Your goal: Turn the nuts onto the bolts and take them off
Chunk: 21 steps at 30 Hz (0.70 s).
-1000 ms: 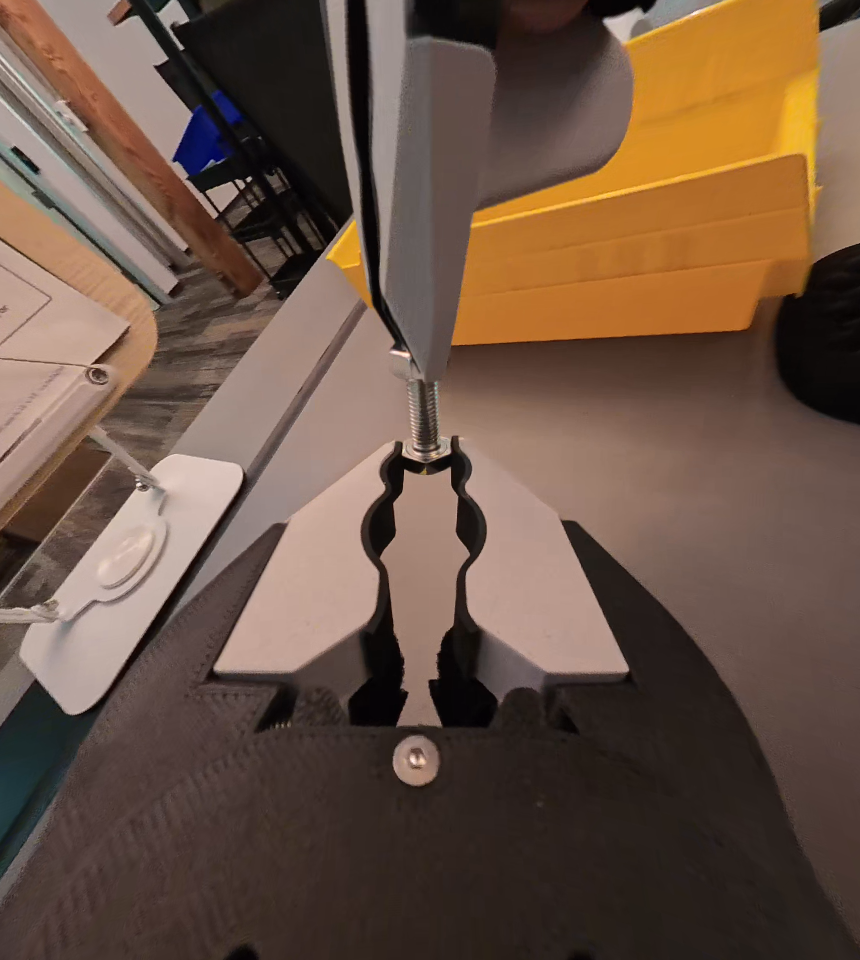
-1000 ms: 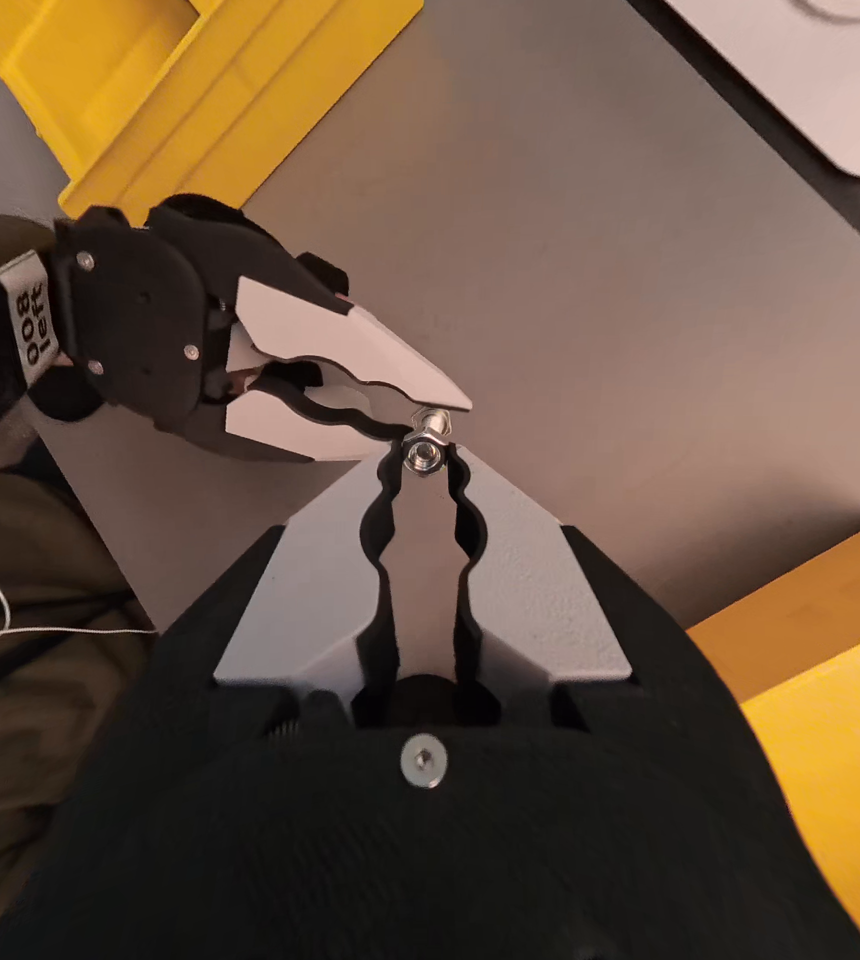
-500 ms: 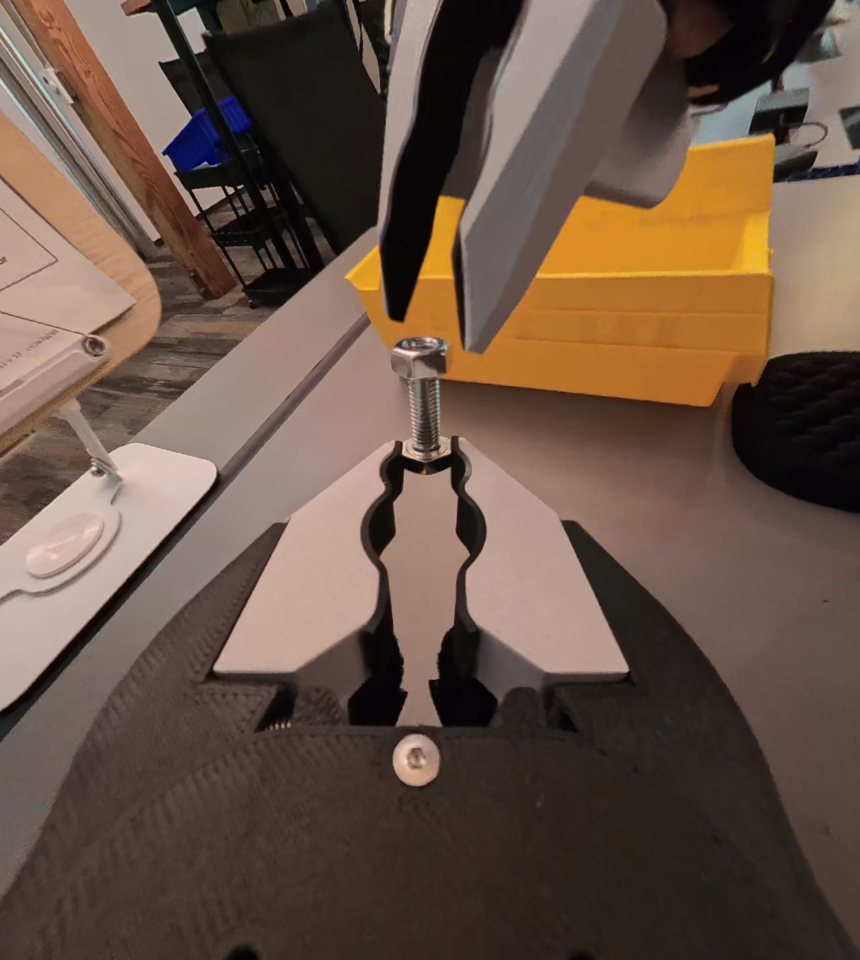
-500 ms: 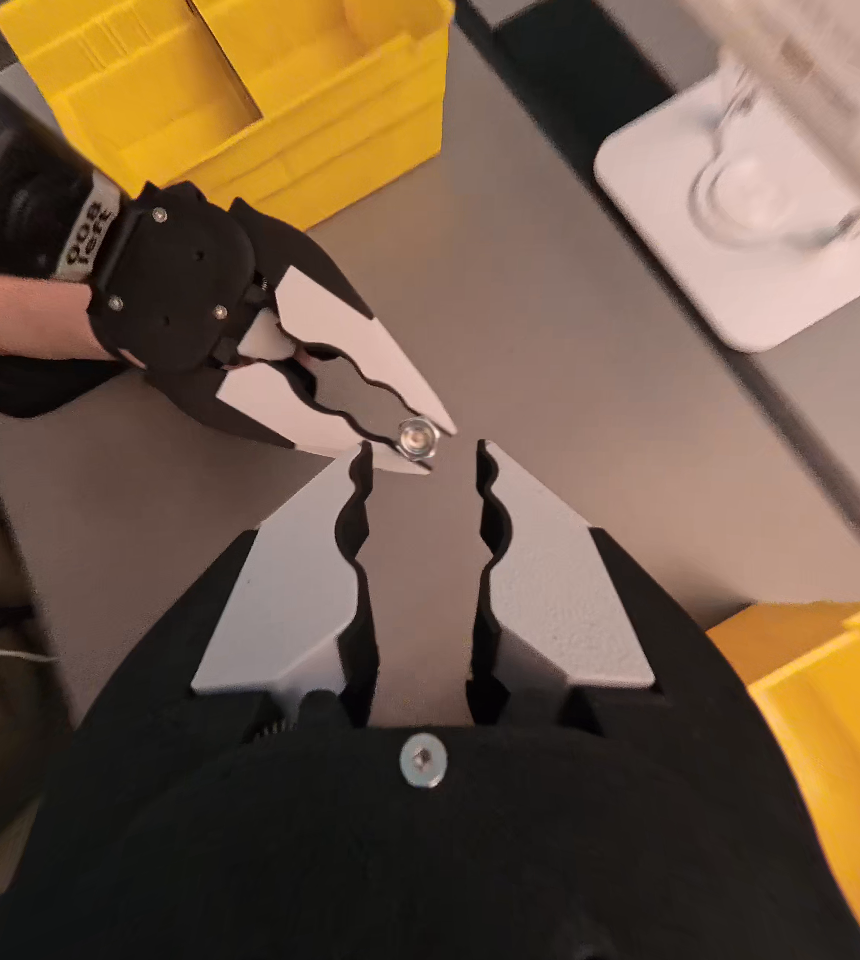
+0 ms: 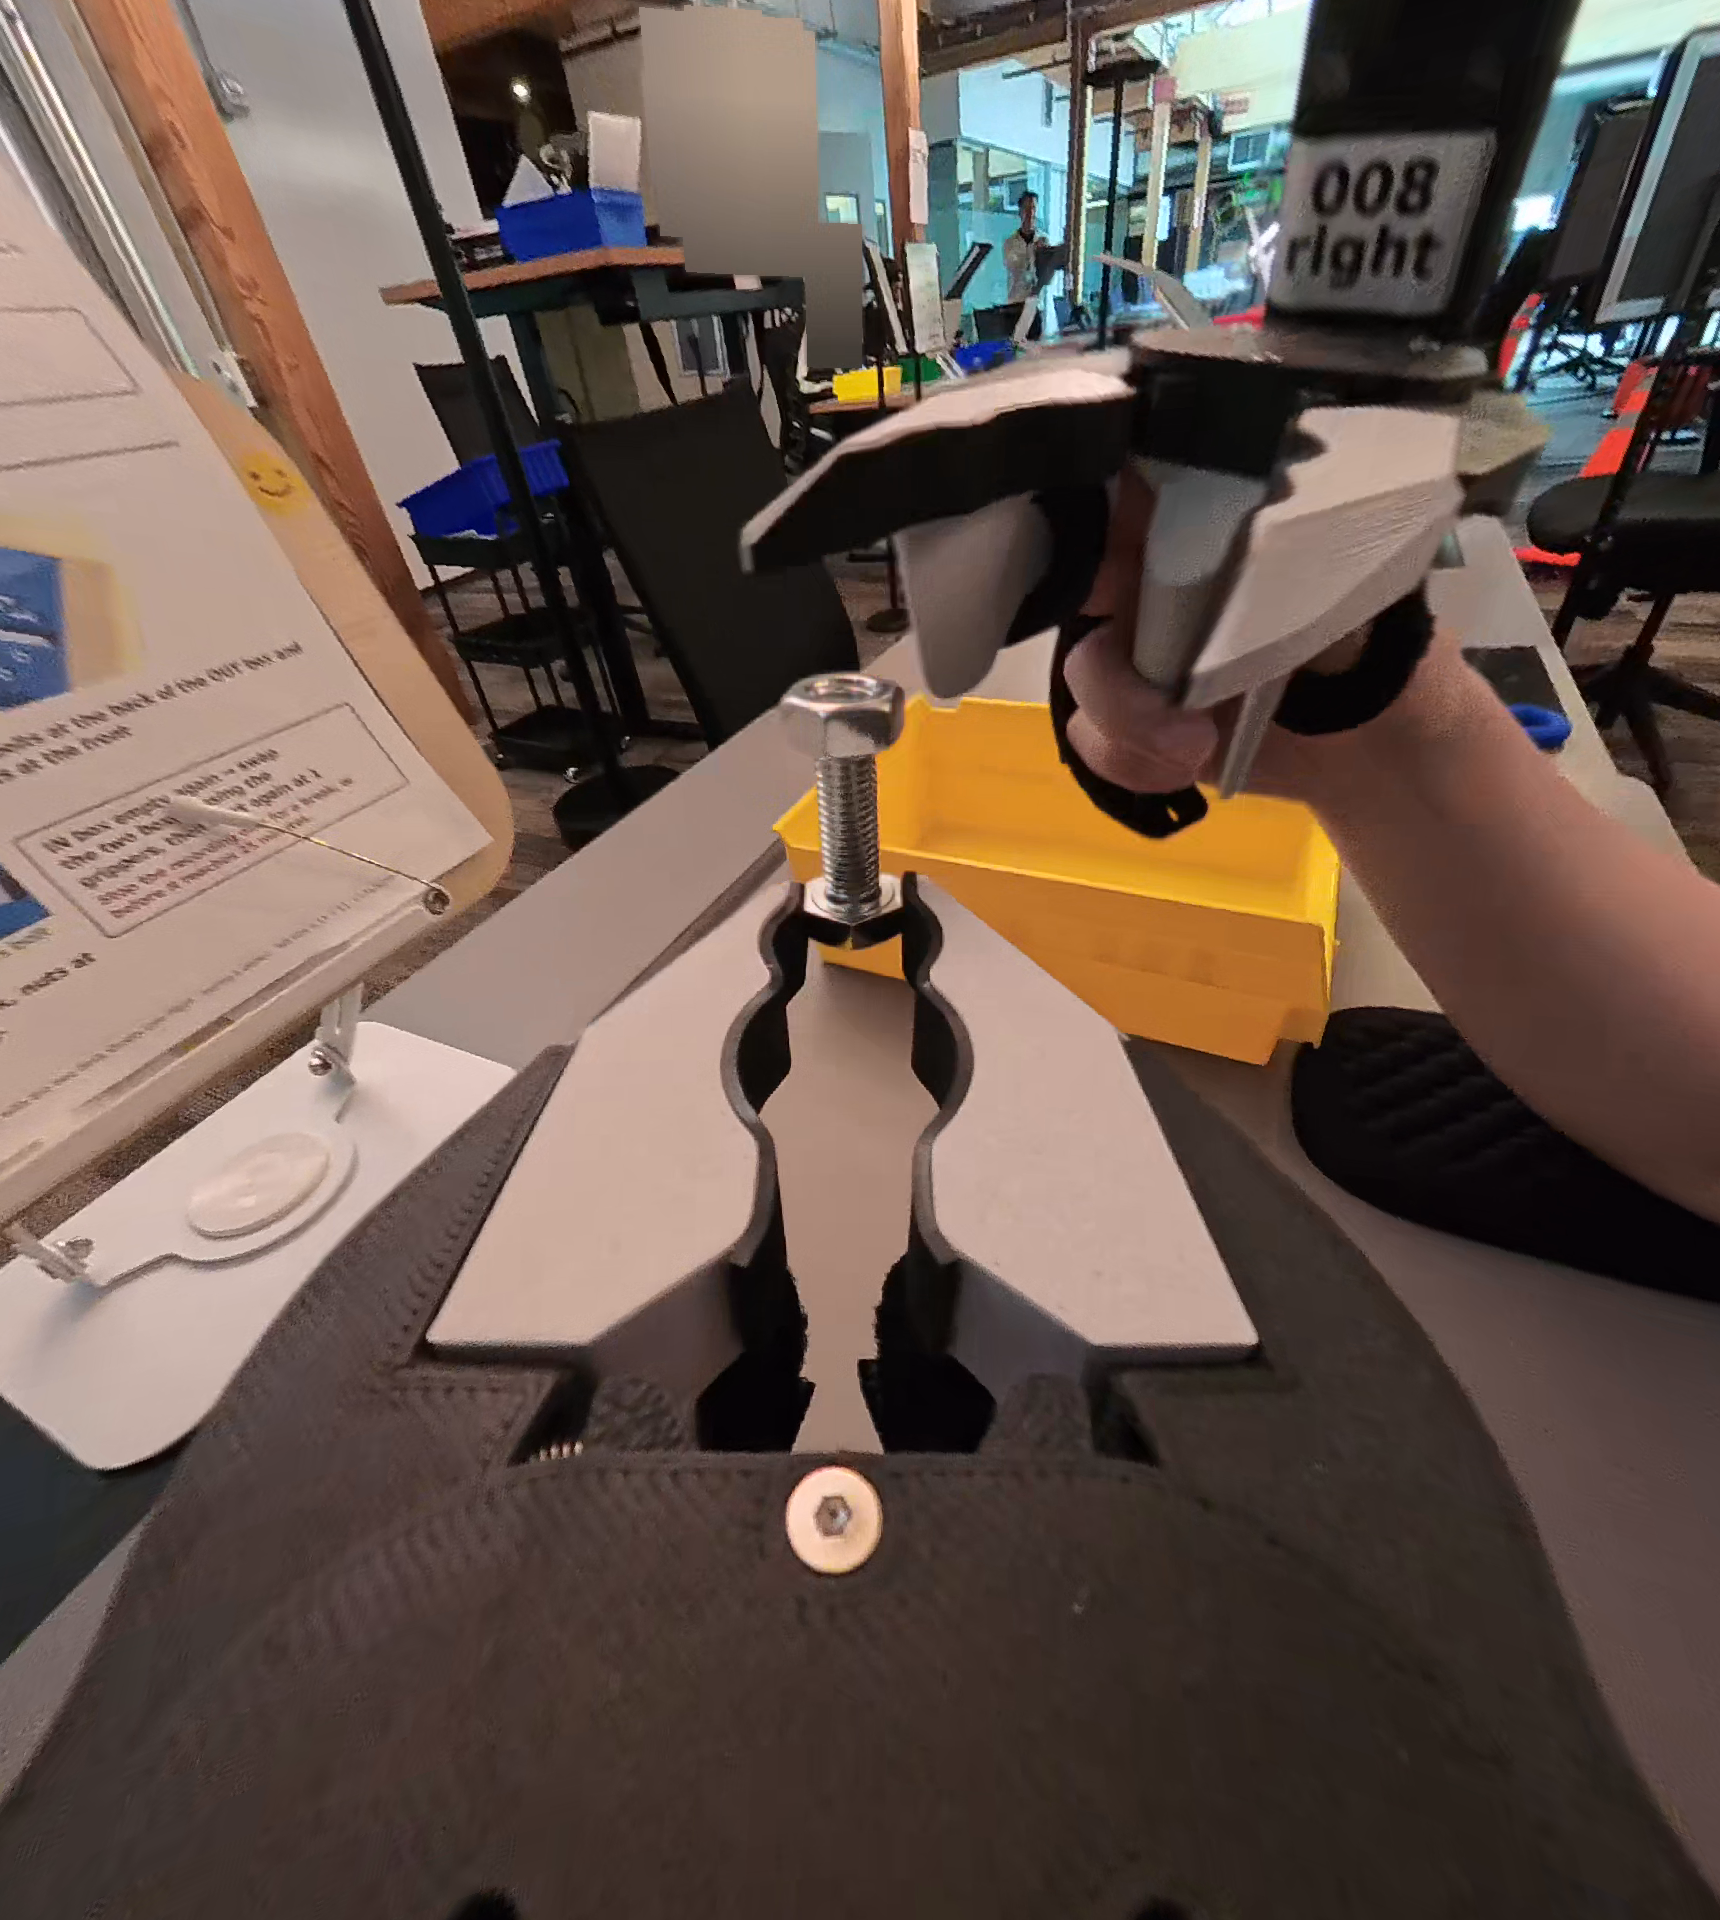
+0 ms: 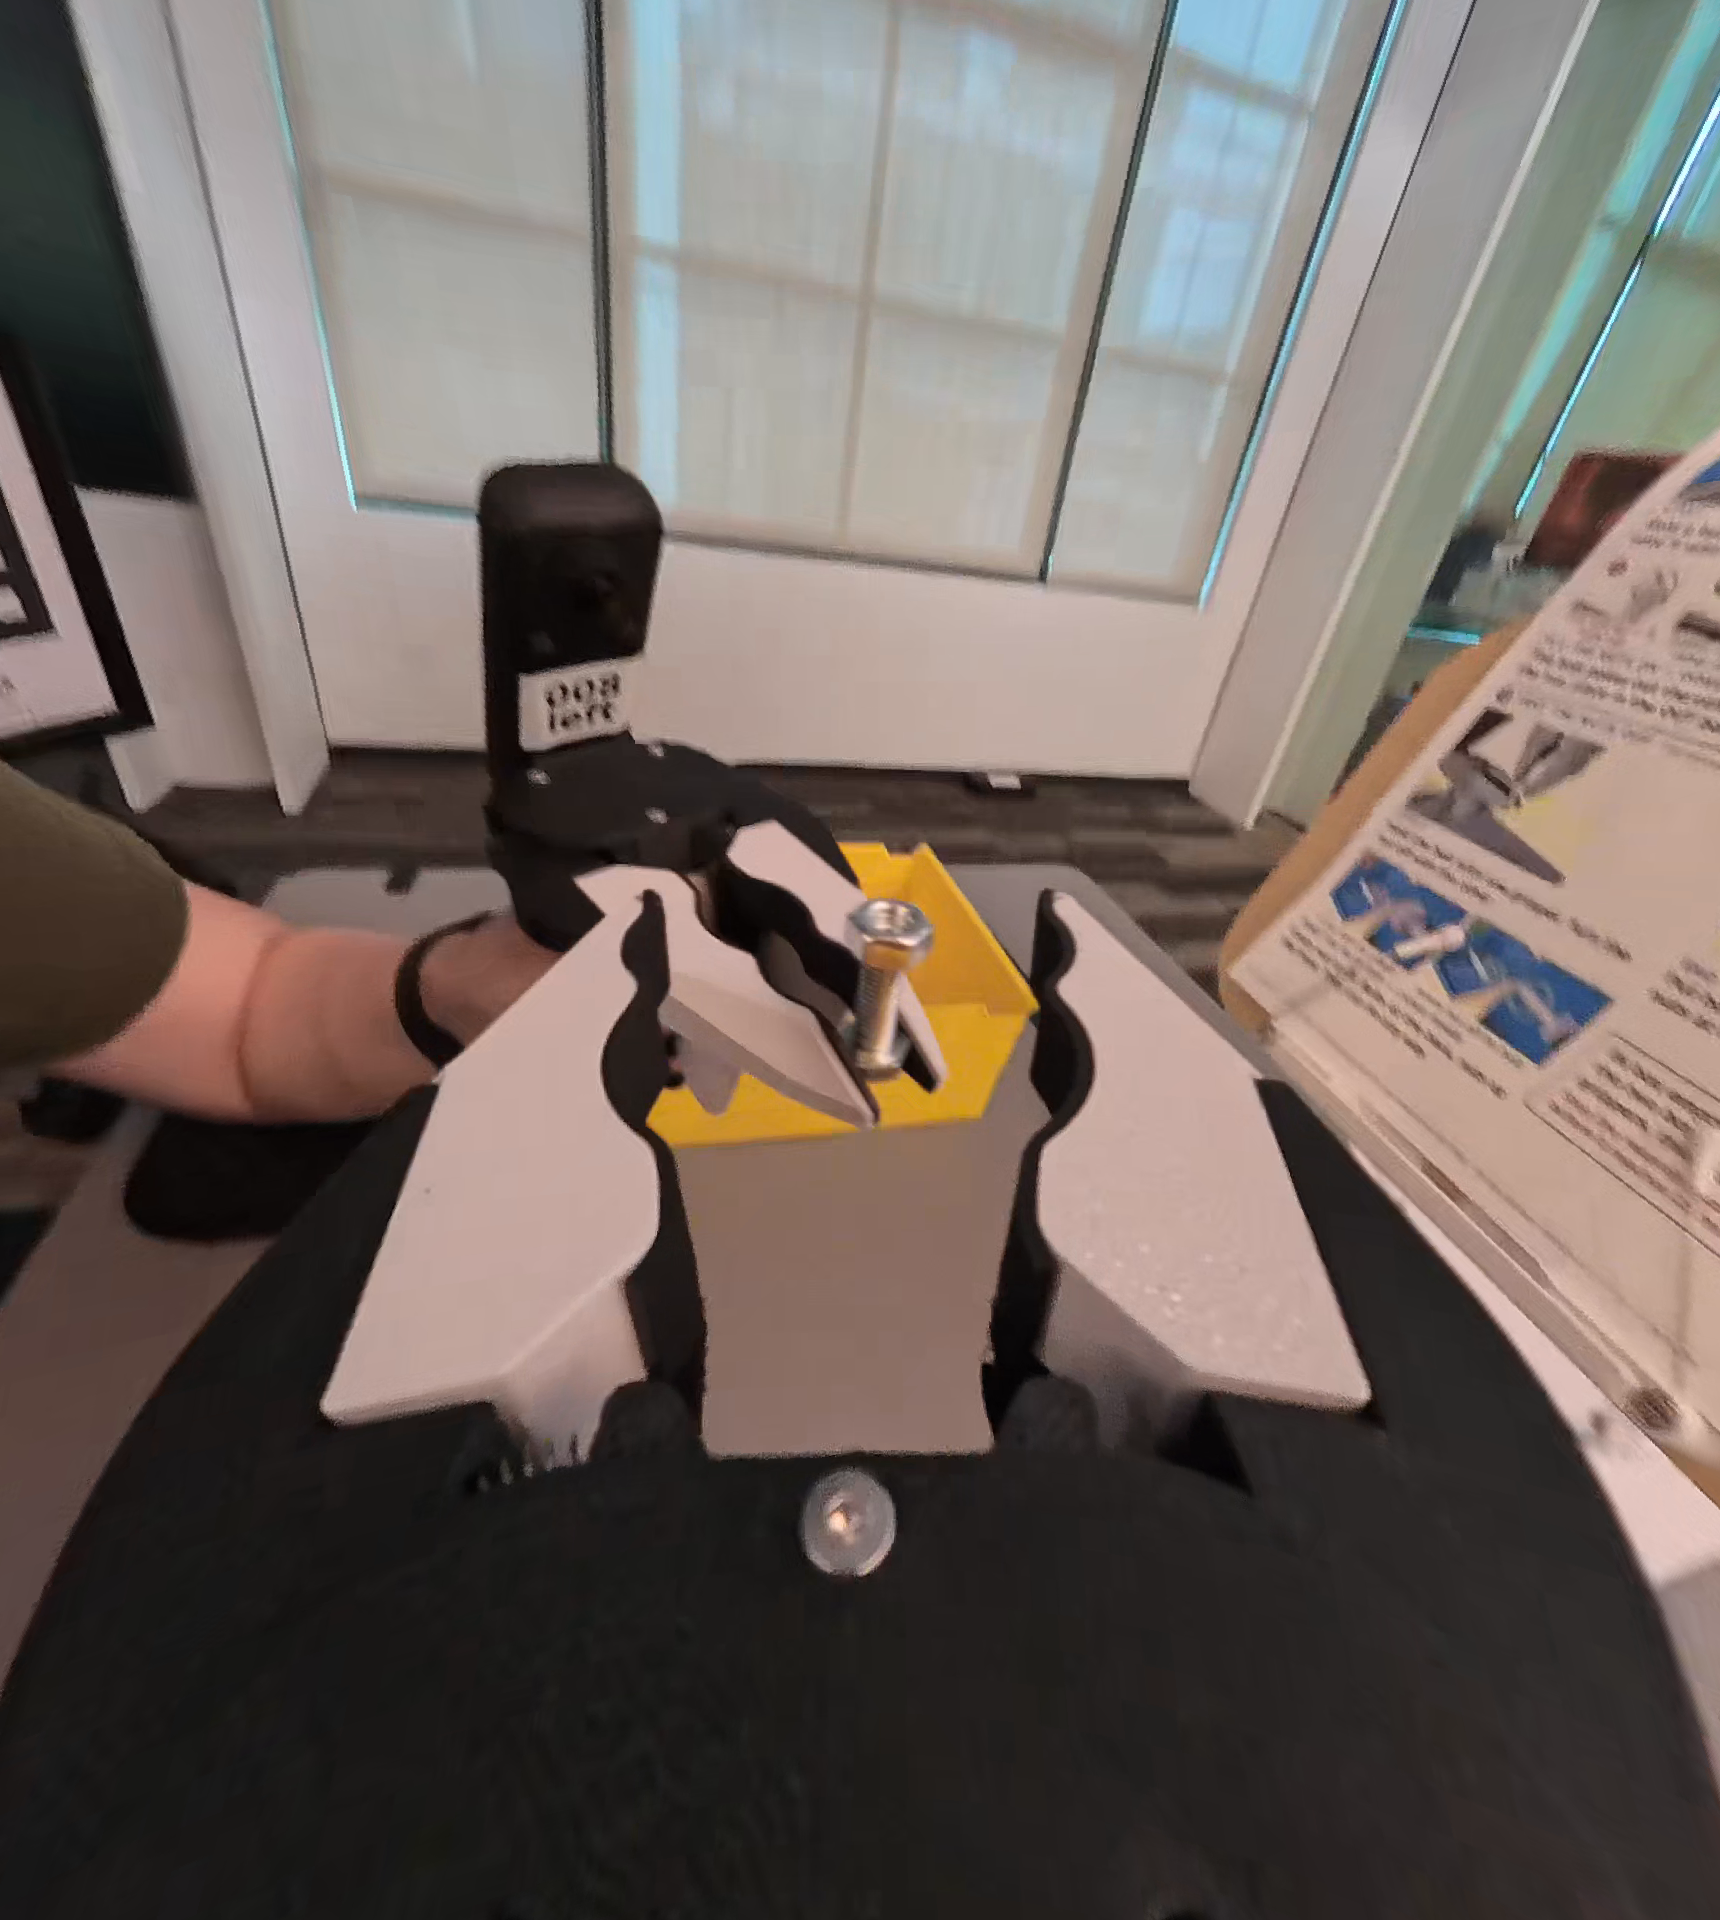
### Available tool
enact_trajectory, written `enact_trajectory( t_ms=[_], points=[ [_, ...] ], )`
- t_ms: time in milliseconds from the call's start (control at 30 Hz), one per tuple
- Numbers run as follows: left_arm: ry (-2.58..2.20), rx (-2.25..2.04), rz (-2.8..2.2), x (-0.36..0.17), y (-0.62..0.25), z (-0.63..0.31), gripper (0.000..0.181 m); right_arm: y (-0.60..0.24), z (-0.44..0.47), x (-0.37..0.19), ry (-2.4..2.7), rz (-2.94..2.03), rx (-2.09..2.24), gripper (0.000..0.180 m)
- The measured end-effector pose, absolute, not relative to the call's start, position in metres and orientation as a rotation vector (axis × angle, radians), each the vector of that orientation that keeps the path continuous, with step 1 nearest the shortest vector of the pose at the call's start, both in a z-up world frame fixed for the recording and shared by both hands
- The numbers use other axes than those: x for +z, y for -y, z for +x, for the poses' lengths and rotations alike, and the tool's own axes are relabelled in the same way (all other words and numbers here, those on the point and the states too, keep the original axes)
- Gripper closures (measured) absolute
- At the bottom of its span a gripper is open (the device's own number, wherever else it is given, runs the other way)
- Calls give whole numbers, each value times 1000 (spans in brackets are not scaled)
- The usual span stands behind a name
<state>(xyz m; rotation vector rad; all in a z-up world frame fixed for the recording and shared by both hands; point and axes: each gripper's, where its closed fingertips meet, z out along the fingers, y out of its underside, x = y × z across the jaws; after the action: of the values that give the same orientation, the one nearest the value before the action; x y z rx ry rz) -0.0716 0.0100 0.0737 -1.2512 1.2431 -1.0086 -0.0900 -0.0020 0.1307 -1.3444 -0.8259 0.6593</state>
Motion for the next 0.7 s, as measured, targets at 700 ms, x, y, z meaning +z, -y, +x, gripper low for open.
enact_trajectory(
  t_ms=[700],
  points=[
    [-1162,-1019,-1248,97,-19,-89,164,8,-121,132,846,-1340,545,126]
  ],
)
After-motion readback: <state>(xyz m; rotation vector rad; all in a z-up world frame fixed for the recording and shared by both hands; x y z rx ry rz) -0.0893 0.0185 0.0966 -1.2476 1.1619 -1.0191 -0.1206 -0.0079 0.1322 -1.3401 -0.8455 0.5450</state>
